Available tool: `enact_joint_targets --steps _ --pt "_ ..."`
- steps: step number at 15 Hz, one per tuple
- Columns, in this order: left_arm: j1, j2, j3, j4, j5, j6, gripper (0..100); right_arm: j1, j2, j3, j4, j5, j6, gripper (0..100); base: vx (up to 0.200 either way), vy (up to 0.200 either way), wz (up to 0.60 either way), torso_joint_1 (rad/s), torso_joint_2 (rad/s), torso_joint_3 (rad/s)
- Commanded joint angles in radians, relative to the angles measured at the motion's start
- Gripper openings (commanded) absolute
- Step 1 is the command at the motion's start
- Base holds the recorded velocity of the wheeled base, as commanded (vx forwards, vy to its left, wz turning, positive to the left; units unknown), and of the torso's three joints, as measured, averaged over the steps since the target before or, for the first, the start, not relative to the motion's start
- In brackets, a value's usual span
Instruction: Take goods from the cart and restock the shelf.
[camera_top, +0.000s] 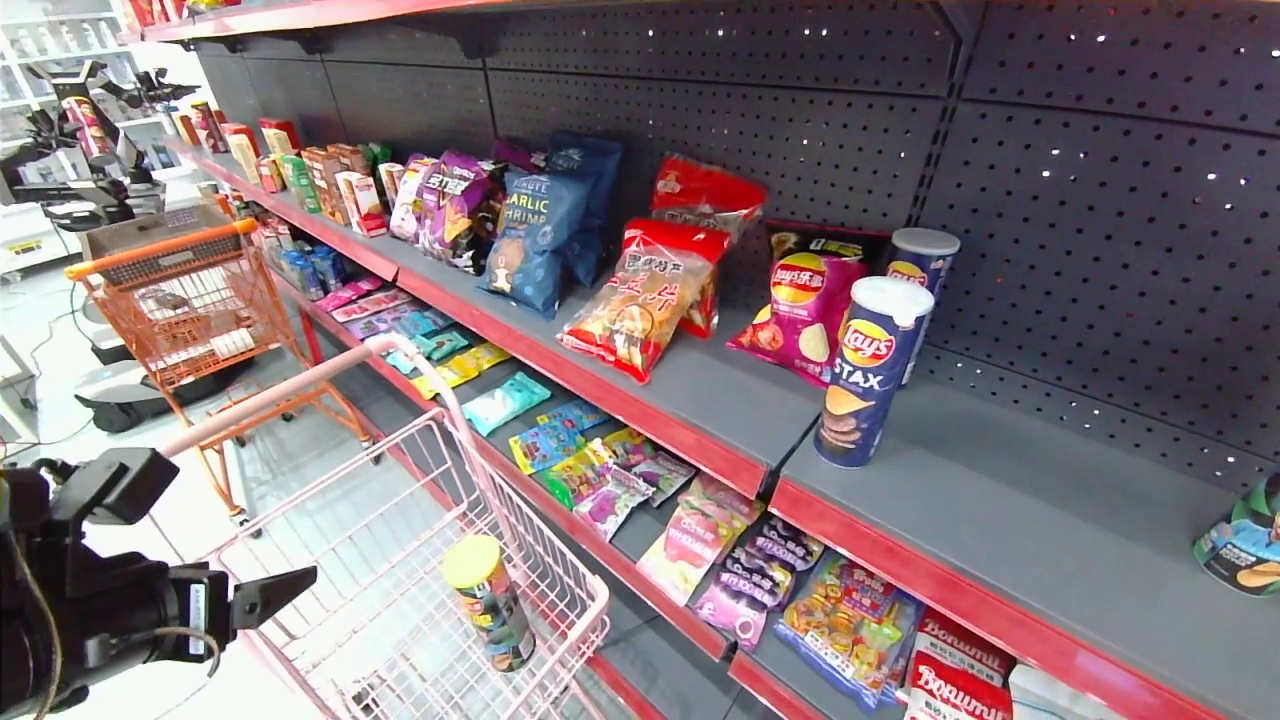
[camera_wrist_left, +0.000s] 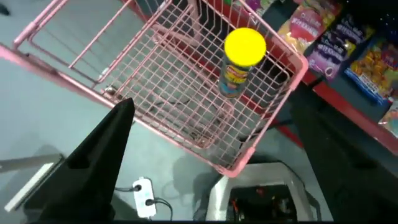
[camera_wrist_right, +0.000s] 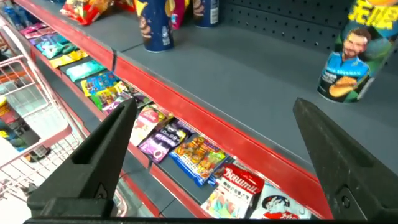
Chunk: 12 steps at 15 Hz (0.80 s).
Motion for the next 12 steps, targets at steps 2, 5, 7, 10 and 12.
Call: enact_joint_targets --steps 2,5,7,10,12 --pt "-0.006 0.164 0.064 -0.214 -0.008 0.014 100 -0.001 0.001 0.0 0.0 0.001 -0.001 100 0.0 0.0 0.0 -0.151 0.33 0.185" --pt "-0.006 0.21 0.097 -0.315 -0.015 0.036 100 -0.001 0.001 0.0 0.0 0.001 -0.001 100 0.0 0.0 0.0 -0.149 0.34 0.185" --pt "-0.006 0.212 0.099 -0.315 -0.043 0.036 100 -0.001 0.001 0.0 0.0 0.001 -0.001 100 0.0 0.0 0.0 -0.141 0.34 0.193" --pt "-0.005 0.232 0.1 -0.325 -0.068 0.037 100 -0.001 0.001 0.0 0.0 0.001 0.001 100 0.0 0.0 0.0 -0.077 0.2 0.111" --pt "0.0 0.301 0.1 -0.406 -0.068 0.036 100 -0.001 0.001 0.0 0.0 0.001 0.001 100 0.0 0.0 0.0 0.0 0.0 0.0"
